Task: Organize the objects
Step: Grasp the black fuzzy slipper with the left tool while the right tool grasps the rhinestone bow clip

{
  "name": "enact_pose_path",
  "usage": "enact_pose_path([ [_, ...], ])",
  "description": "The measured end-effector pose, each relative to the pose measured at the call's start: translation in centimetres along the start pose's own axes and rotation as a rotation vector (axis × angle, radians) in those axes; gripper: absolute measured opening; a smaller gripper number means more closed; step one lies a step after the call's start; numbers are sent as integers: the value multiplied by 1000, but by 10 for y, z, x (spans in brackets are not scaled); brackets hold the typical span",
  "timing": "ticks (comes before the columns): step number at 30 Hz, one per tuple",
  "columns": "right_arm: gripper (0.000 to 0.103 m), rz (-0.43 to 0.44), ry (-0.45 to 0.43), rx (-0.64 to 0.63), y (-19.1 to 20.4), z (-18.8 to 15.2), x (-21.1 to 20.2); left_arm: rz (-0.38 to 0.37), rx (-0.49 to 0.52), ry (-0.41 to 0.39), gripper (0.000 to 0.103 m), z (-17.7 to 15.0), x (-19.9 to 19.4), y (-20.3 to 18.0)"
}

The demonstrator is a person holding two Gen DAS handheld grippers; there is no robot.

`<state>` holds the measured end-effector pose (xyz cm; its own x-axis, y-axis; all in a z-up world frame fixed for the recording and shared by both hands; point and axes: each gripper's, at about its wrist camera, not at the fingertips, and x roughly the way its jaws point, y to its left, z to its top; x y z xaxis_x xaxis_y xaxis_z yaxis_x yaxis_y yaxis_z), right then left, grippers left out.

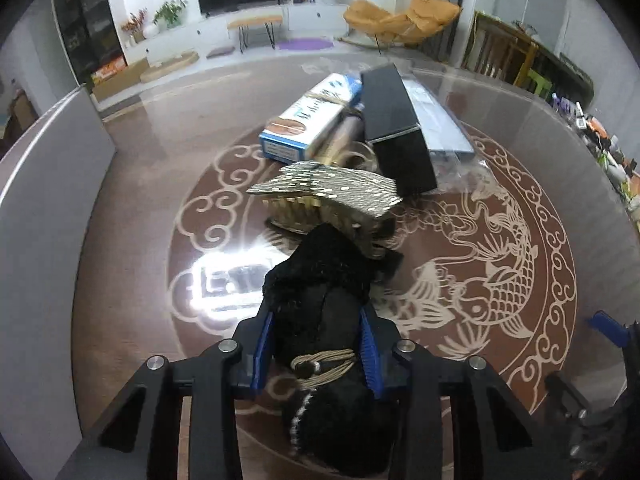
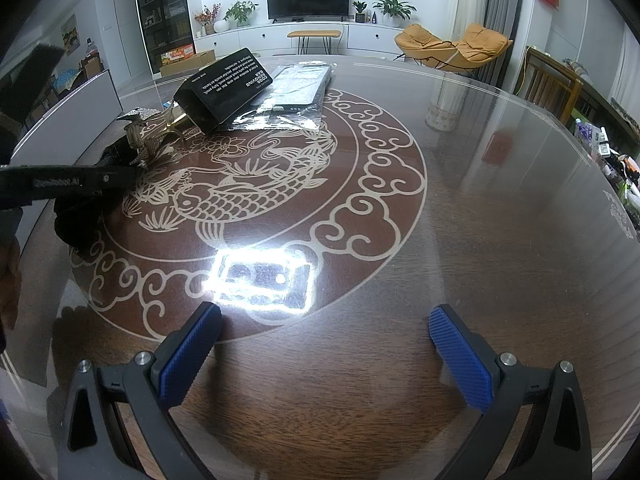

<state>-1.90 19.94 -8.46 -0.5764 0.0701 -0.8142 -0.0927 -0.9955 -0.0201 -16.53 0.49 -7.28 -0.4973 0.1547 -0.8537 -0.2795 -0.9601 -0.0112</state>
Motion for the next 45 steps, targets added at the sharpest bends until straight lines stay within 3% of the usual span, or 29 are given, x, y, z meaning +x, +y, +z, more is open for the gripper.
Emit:
enact_pose_path([
  [8,103,0,0,0,0,0,0,1,-120,-40,40,-57,-27,47],
  [9,103,0,0,0,0,0,0,-16,-127,-61,44,-61,-29,51],
  [11,103,0,0,0,0,0,0,19,-130,-51,72,-62,-27,56],
  [15,103,0,0,0,0,0,0,60,-85,-46,84,-63,-20,53],
  [17,103,0,0,0,0,0,0,81,-69,-65,96,-65,-18,49],
  [24,103,13,8,-7,3,5,3,88,-117,-69,103,-68,-15,58],
  [31,103,341,64,-147,70,71,41,88,-117,-69,103,-67,-14,57],
  [34,102,359,80,-226,112,108,65,88,-117,-69,103,-67,-14,57],
  [38,96,321,57,-245,143,144,85,88,-116,-69,103,-67,-14,57],
  [40,82,318,39,-248,150,152,88,88,-116,-69,103,-67,-14,57],
  [41,63,316,37,-257,153,154,89,88,-116,-69,103,-67,-14,57],
  [42,51,317,40,-262,154,154,89,88,-116,-69,103,-68,-14,57],
  [45,48,345,12,-246,146,146,77,88,-116,-69,103,-68,-14,57],
])
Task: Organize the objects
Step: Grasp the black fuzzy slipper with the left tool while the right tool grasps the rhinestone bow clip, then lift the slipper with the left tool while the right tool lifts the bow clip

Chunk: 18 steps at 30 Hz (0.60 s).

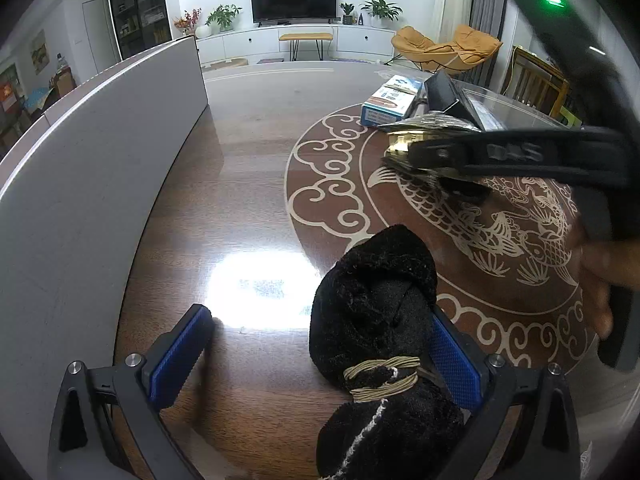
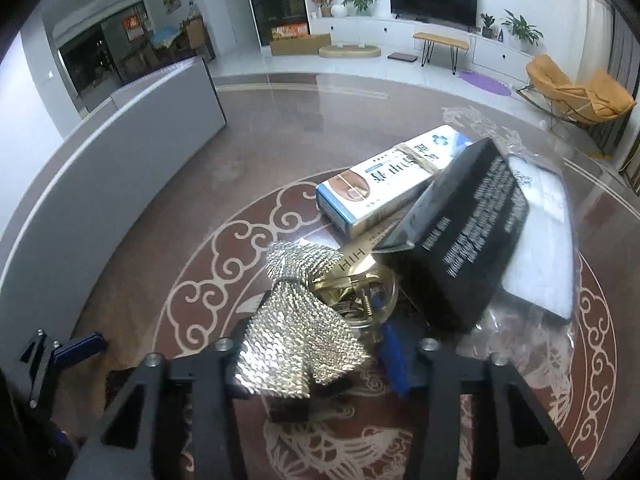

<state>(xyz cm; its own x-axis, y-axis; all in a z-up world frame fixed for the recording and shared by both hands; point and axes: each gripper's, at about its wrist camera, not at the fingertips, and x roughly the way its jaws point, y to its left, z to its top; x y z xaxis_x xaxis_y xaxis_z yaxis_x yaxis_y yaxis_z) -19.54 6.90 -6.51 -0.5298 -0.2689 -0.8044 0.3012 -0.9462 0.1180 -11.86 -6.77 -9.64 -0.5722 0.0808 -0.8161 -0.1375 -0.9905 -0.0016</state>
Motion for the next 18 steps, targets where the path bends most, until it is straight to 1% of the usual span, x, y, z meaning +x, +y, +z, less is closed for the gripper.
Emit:
enact_pose_path([
  [1,48,-5,-12,3,-4,-5,-8,0,0,0,103,0,0,0],
  [3,48,-37,-49,36,-12,-25,-31,0,0,0,103,0,0,0],
  [6,48,-177,-122,100,-30,-68,-73,0,0,0,103,0,0,0],
  [8,48,-268,-151,130,-40,-102,-98,0,0,0,103,0,0,0],
  [10,48,-306,-164,153,-49,-128,-112,0,0,0,103,0,0,0],
  [12,48,-309,-171,204,-58,-154,-124,0,0,0,103,0,0,0],
  [13,49,-307,-166,227,-63,-161,-127,0,0,0,103,0,0,0],
  [14,53,-299,-149,262,-67,-168,-129,0,0,0,103,0,0,0],
  [15,65,-291,-145,281,-70,-171,-131,0,0,0,103,0,0,0],
  [16,72,-290,-141,295,-73,-173,-132,0,0,0,103,0,0,0],
  [17,83,-302,-137,302,-75,-175,-134,0,0,0,103,0,0,0],
  [18,85,-309,-135,309,-78,-176,-135,0,0,0,103,0,0,0],
])
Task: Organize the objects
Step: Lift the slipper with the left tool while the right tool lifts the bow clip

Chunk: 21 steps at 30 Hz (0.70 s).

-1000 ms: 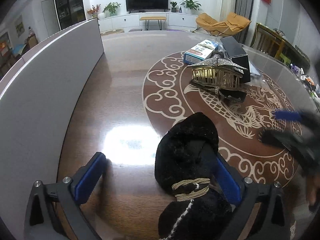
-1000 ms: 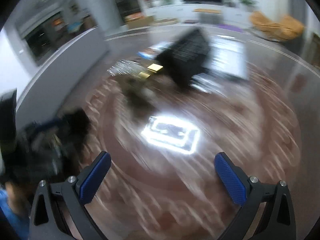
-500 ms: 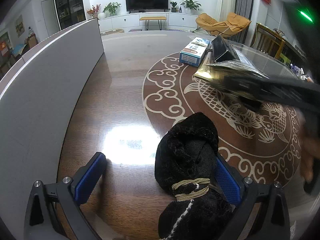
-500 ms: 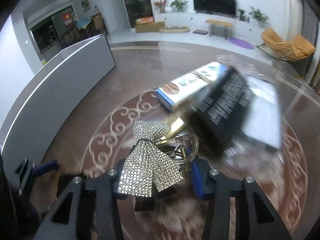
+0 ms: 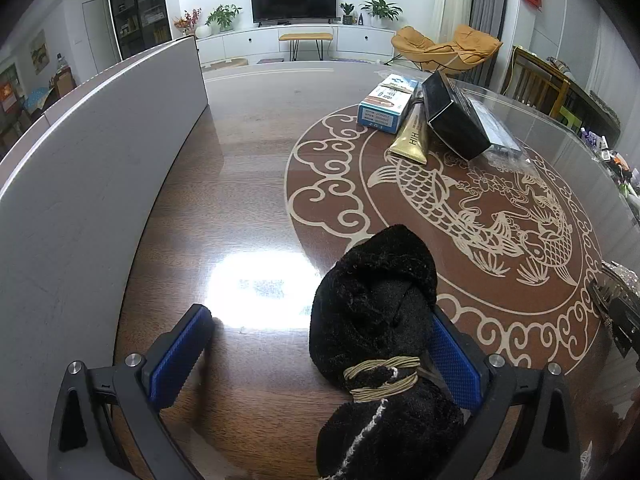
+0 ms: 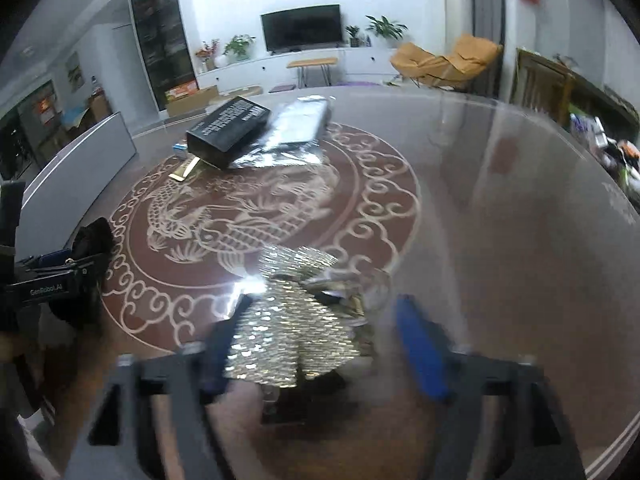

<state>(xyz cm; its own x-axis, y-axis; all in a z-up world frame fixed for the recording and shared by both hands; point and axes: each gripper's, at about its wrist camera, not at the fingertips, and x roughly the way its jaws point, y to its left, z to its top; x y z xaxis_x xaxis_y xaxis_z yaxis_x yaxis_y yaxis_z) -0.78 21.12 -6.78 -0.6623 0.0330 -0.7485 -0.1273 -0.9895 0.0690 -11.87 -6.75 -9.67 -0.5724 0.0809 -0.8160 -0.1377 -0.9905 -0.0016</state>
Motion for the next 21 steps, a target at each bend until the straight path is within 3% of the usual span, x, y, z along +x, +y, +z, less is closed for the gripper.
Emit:
enact_pose_path([
  [4,87,4,55,-1,-1,-1,11,0,0,0,103,0,0,0],
  [8,95,-49,90,-69,11,-3,17,0,0,0,103,0,0,0],
  [12,103,-48,105,-66,10,-5,20,0,0,0,103,0,0,0],
  [21,103,-52,105,-67,10,-6,22,0,0,0,103,0,0,0],
])
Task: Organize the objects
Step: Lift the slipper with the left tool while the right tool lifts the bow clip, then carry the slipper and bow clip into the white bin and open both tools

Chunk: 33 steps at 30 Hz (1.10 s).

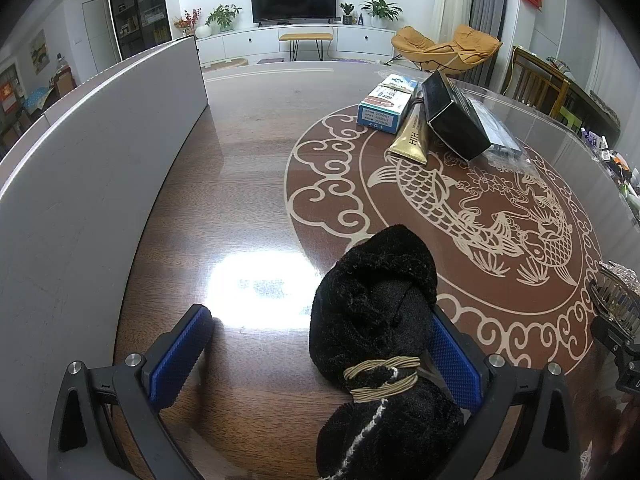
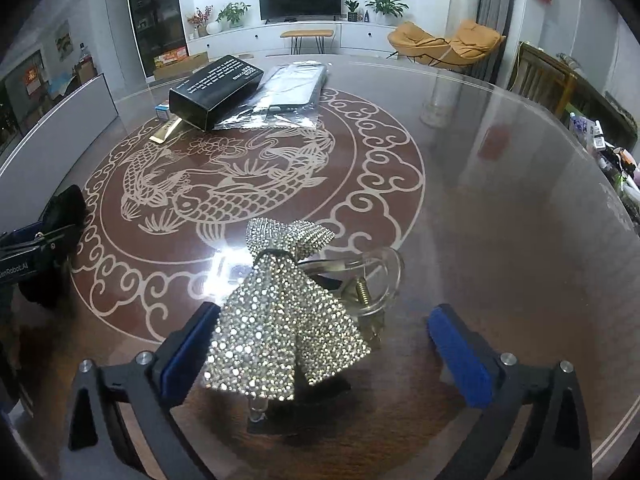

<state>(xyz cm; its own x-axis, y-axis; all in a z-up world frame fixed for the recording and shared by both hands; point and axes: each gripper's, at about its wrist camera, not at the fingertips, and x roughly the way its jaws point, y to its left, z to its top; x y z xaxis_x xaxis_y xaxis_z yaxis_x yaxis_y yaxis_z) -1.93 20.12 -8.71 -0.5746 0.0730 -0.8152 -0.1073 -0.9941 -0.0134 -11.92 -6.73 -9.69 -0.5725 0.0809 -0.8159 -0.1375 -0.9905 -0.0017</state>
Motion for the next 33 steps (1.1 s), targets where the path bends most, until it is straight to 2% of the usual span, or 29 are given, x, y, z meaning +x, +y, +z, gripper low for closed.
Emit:
enact_pose_path([
  [8,103,0,0,-1,0,0,0,-9,4,1,103,-1,0,1],
  [11,103,1,0,-1,0,0,0,-56,47,17,103,-1,-2,3],
  [14,103,0,0,-1,0,0,0,-102,42,65,103,0,-6,9],
  [16,103,2,0,-1,0,0,0,-86,55,127,103,4,-3,8],
  [19,103,18,13,-18,-1,2,1,-7,8,162,103,7,1,6],
  [22,103,51,106,-74,-1,14,6,-2,-4,186,103,6,0,-1],
  [23,103,69,147,-84,-2,19,8,-14,17,162,90,4,-2,-5],
  [24,96,95,155,-80,-4,22,7,-28,52,107,78,2,-7,-10],
  [25,86,121,146,-76,-6,24,5,-37,74,76,53,0,-11,-13],
  [26,57,124,141,-91,-6,27,1,-49,91,57,31,-1,-13,-16],
  [27,51,122,150,-103,-5,28,1,-55,99,49,31,-2,-15,-18],
  [29,51,164,161,-73,-8,27,-5,-122,76,31,31,-7,-19,-17],
  [33,50,246,128,2,-12,14,-29,-231,-2,-19,31,-19,-45,-12],
])
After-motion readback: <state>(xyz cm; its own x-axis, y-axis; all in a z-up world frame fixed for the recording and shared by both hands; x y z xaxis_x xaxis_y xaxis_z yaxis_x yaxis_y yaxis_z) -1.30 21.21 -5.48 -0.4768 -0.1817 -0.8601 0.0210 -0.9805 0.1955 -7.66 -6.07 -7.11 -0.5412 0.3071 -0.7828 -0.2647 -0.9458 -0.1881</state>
